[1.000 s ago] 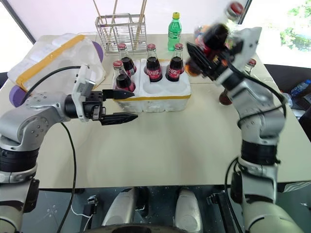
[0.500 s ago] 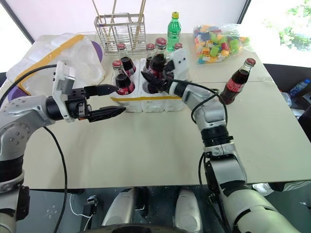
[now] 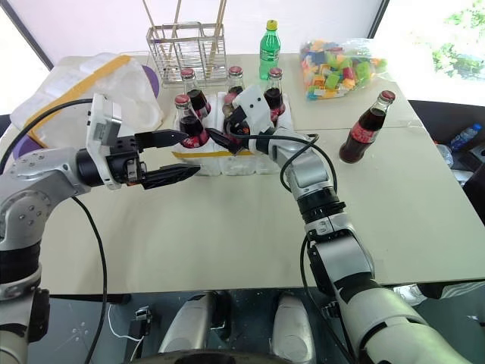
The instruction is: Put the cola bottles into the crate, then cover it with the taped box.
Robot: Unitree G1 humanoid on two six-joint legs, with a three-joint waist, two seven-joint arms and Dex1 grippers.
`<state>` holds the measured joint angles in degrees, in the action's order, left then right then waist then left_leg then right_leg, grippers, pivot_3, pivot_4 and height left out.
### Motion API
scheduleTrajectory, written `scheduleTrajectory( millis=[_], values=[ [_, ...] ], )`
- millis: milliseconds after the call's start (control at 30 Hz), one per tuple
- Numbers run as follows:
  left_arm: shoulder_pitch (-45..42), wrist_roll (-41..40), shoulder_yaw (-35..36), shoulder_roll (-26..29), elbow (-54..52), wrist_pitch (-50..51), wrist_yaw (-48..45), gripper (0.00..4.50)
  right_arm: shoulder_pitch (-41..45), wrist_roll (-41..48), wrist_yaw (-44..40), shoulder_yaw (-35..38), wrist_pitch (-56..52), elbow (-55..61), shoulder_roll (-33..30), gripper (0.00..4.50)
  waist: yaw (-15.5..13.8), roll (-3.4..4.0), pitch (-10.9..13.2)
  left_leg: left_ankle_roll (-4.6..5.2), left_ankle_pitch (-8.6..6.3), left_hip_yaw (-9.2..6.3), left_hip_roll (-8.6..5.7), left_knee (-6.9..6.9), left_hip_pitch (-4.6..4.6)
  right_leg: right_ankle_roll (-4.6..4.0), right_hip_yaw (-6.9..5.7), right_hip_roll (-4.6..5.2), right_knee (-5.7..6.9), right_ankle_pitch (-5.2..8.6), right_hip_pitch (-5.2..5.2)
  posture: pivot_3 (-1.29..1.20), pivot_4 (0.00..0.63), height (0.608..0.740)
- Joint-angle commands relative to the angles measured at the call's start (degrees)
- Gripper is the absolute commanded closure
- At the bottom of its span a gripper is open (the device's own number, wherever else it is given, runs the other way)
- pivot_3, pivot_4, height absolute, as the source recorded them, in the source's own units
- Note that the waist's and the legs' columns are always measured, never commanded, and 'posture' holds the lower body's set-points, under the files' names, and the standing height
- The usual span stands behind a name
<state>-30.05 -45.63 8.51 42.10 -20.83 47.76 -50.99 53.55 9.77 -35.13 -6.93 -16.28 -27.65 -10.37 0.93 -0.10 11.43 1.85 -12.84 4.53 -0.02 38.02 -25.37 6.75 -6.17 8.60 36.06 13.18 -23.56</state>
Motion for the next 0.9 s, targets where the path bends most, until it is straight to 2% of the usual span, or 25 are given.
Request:
scheduleTrajectory(
  millis=[33,233,367,533,633,733,900],
  values=[
    [-1.6,0.1,-0.2,-0.1,0.1,-1.8,-0.6,0.00,-0.1,0.4,0.4,1.4,-1.6,1.8,0.0,0.02,0.0,0.00,0.0,0.00,0.00,0.00,0.00,0.00,0.00,0.00,0.00,0.00,-0.01,0.00,0.00,0.00,0.150,0.736],
    [-2.7,0.2,-1.9,-0.4,1.2,-2.4,-1.9,0.00,-3.7,4.5,1.7,6.4,-9.5,13.8,-3.0,0.02,-0.4,0.00,0.0,0.01,0.00,-0.02,-0.02,0.00,-0.05,0.00,-0.01,0.02,-0.02,0.00,-0.01,0.00,0.150,0.736],
    [-3.7,-0.4,-2.9,-0.9,1.4,-2.0,-2.7,0.00,-10.6,10.1,2.7,12.3,-20.9,30.4,-9.0,0.02,-0.7,0.00,0.0,0.03,-0.02,-0.03,-0.03,0.00,-0.09,0.00,-0.01,0.03,-0.03,0.00,-0.01,0.00,0.150,0.736],
    [-5.4,0.8,-5.2,-1.8,3.1,-3.0,-4.5,0.00,-20.7,16.8,6.6,24.0,-34.4,47.4,-17.4,0.02,-1.0,0.00,0.0,0.11,-0.07,-0.01,-0.02,-0.01,-0.08,0.00,-0.02,0.03,-0.08,0.00,-0.02,0.00,0.150,0.736],
    [-7.3,1.4,-7.0,-3.1,4.8,-3.8,-5.6,0.00,-26.5,16.2,9.5,30.3,-36.7,51.3,-21.5,0.02,-1.5,0.00,0.0,0.38,-0.23,0.01,-0.01,-0.01,-0.07,0.00,-0.01,0.03,-0.09,0.00,-0.02,0.00,0.150,0.736],
    [-9.0,2.4,-8.8,-4.4,6.1,-4.4,-6.7,0.00,-31.8,13.9,11.9,33.3,-36.2,52.0,-24.6,0.02,-1.7,0.00,0.0,0.42,-0.25,0.02,-0.01,0.00,-0.07,0.00,-0.01,0.03,-0.11,0.00,-0.01,0.00,0.150,0.736],
    [-11.2,3.4,-10.2,-6.4,7.7,-5.3,-7.5,0.00,-36.5,12.3,14.9,37.5,-35.2,49.0,-26.0,0.02,-1.6,0.00,0.0,0.44,-0.26,0.02,-0.01,0.00,-0.07,0.00,-0.01,0.03,-0.13,0.00,-0.01,0.00,0.150,0.736]
  ],
)
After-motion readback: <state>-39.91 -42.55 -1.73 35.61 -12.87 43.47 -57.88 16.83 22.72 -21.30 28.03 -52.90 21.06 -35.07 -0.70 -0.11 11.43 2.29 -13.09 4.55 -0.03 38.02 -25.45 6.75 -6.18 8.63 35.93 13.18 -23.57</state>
